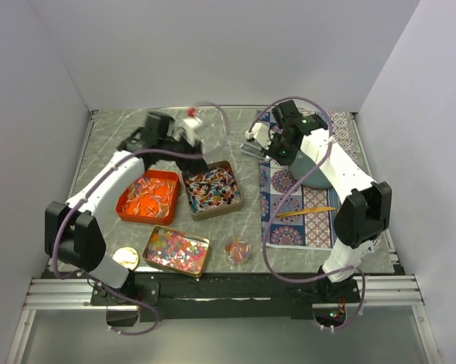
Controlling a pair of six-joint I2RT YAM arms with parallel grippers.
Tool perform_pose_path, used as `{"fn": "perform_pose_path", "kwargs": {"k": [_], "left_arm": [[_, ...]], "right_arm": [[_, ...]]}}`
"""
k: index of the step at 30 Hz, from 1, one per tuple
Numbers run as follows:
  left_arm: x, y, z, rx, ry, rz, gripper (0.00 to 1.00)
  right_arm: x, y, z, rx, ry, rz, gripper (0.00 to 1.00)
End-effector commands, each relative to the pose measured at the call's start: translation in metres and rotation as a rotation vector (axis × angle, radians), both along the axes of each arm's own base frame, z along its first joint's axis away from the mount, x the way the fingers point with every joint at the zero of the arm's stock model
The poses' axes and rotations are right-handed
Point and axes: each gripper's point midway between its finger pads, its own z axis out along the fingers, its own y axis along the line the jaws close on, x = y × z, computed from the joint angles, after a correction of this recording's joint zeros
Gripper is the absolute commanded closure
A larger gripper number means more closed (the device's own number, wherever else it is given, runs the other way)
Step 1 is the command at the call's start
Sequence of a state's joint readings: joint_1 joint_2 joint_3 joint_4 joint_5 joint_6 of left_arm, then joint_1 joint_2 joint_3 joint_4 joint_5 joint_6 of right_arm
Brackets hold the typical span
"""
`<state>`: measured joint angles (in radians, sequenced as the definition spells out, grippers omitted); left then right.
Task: Pack the candies
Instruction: Move the storage box to the center of the board, then adjust the spatula.
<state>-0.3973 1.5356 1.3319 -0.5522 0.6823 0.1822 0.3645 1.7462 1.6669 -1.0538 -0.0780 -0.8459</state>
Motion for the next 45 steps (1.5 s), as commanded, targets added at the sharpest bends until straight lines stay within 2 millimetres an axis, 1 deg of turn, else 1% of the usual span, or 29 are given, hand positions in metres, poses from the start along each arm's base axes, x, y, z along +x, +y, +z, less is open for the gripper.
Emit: {"fn": "perform_pose_path", "kwargs": {"k": [1,4,5,6,7,8,9,11,12,13,14,15,17,19,21,22,24,25,26,27,29,30,33,36,37,38,41,43,45], "left_arm": [[0.032,0.009,0.025,-0.299,0.280,0.182,0.98],[0.032,0.004,0.022,-0.349,0.355,0.184,0.99],[0.036,0.001,0.026,-0.376,0.338,0.178,0.99],[0.036,0.000,0.026,-0.390,0.357,0.179,0.99],[0.034,-0.003,0.027,-0.411,0.394,0.172,0.99],[0.037,-0.005,0.031,-0.432,0.380,0.161,0.99],[0.036,-0.006,0.029,-0.439,0.397,0.163,0.99],[0.036,-0.007,0.029,-0.453,0.419,0.159,0.99],[0.035,-0.008,0.028,-0.455,0.429,0.160,0.99],[0.035,-0.008,0.027,-0.454,0.434,0.160,0.99],[0.034,-0.007,0.024,-0.450,0.446,0.167,0.99],[0.034,-0.007,0.021,-0.444,0.451,0.169,0.99],[0.033,-0.006,0.015,-0.436,0.462,0.178,0.99],[0.031,-0.005,0.009,-0.427,0.470,0.186,0.99],[0.031,-0.001,0.002,-0.404,0.473,0.223,0.99],[0.034,0.003,0.001,-0.392,0.460,0.246,0.99],[0.047,0.018,-0.002,-0.356,0.410,0.343,0.99],[0.049,0.026,-0.006,-0.338,0.417,0.384,0.99],[0.051,0.033,-0.009,-0.331,0.416,0.410,0.99],[0.056,0.046,-0.009,-0.334,0.407,0.449,0.99],[0.055,0.057,-0.012,-0.330,0.426,0.470,0.99],[0.053,0.063,-0.006,-0.353,0.429,0.459,0.99],[0.048,0.069,0.003,-0.379,0.426,0.447,0.99],[0.038,0.060,0.017,-0.438,0.425,0.371,0.99],[0.032,0.056,0.022,-0.463,0.443,0.329,0.99],[0.032,0.053,0.023,-0.481,0.457,0.322,0.99],[0.027,0.041,0.022,-0.498,0.504,0.266,0.99],[0.028,0.033,0.022,-0.497,0.503,0.249,0.99],[0.029,0.028,0.013,-0.472,0.523,0.256,0.99]], "right_arm": [[-0.013,0.038,0.041,0.085,-0.139,0.179,1.00],[-0.016,0.054,0.046,0.084,-0.178,0.252,1.00],[-0.022,0.067,0.044,0.074,-0.179,0.295,1.00],[-0.022,0.071,0.040,0.053,-0.174,0.313,1.00],[-0.022,0.073,0.038,0.027,-0.177,0.318,1.00],[-0.024,0.084,0.036,0.028,-0.173,0.333,1.00],[-0.019,0.091,0.035,0.027,-0.172,0.330,1.00],[-0.020,0.102,0.033,0.018,-0.148,0.320,1.00],[-0.013,0.111,0.034,0.023,-0.151,0.306,1.00],[-0.011,0.116,0.036,0.035,-0.154,0.307,1.00],[-0.008,0.125,0.044,0.056,-0.174,0.312,1.00],[-0.006,0.129,0.043,0.063,-0.174,0.308,1.00],[-0.005,0.136,0.053,0.071,-0.187,0.312,1.00],[-0.007,0.144,0.055,0.091,-0.177,0.313,1.00],[-0.008,0.147,0.056,0.069,-0.183,0.321,1.00],[-0.010,0.143,0.054,0.045,-0.174,0.318,1.00],[-0.014,0.136,0.045,0.026,-0.154,0.310,1.00],[-0.013,0.132,0.042,0.018,-0.158,0.303,1.00],[-0.019,0.124,0.032,-0.003,-0.139,0.304,1.00],[-0.020,0.121,0.029,-0.014,-0.136,0.304,1.00],[-0.023,0.114,0.020,-0.027,-0.111,0.294,1.00],[-0.024,0.113,0.017,-0.028,-0.103,0.287,1.00],[-0.020,0.108,0.011,-0.059,-0.100,0.270,1.00],[-0.014,0.112,0.012,-0.056,-0.105,0.264,1.00],[-0.013,0.114,0.012,-0.053,-0.105,0.266,1.00],[-0.009,0.119,0.015,-0.044,-0.115,0.268,1.00],[-0.001,0.129,0.017,-0.044,-0.122,0.272,1.00],[-0.001,0.136,0.016,-0.047,-0.119,0.284,1.00],[0.001,0.147,0.018,-0.031,-0.127,0.301,1.00]]}}
